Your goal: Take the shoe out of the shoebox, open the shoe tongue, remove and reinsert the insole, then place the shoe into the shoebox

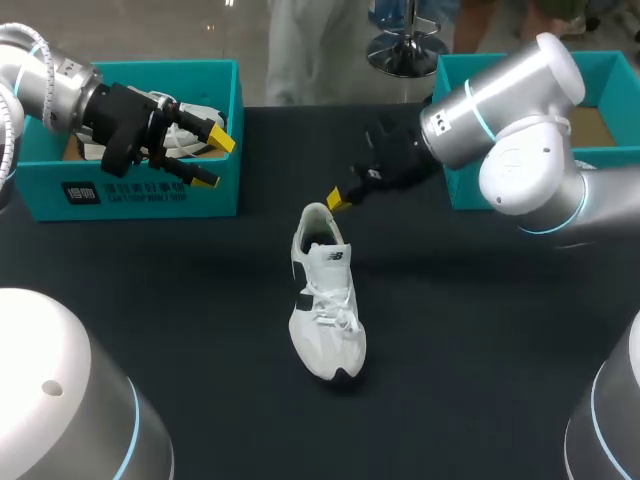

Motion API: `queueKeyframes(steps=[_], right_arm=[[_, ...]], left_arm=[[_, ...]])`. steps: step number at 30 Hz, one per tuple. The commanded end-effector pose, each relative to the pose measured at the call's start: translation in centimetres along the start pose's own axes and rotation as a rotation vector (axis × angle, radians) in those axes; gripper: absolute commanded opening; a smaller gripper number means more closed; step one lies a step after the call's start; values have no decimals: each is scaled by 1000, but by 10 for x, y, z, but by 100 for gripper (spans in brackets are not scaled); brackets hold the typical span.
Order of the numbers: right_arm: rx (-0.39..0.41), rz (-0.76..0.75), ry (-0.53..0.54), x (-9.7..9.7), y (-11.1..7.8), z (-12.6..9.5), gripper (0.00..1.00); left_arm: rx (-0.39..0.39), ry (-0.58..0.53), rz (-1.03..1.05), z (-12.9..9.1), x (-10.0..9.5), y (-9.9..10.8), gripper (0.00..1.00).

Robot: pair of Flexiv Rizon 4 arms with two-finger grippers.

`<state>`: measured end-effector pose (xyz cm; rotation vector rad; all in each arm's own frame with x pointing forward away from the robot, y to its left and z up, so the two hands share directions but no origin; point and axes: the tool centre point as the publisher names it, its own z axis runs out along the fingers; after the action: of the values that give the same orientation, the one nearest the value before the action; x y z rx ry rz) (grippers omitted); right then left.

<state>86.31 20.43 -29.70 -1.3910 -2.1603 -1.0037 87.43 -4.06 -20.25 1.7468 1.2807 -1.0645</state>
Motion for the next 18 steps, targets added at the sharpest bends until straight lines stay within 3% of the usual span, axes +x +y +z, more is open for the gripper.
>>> queueKeyframes(steps=[1,4,5,6,8,18], right_arm=[[3,2,-37,2,0,1,0],[3,2,-37,2,0,1,0],[88,29,-168,5,4,1,0],[118,39,-237,7,7,3,0],[157,53,-303,10,6,6,0],[207,130,-496,5,-2,17,0]], left_arm=[[1,2,1,0,0,0,100],[1,2,1,0,0,0,100],[1,2,1,0,0,0,100],[1,2,1,0,0,0,100],[1,2,1,0,0,0,100],[1,2,1,0,0,0,100]])
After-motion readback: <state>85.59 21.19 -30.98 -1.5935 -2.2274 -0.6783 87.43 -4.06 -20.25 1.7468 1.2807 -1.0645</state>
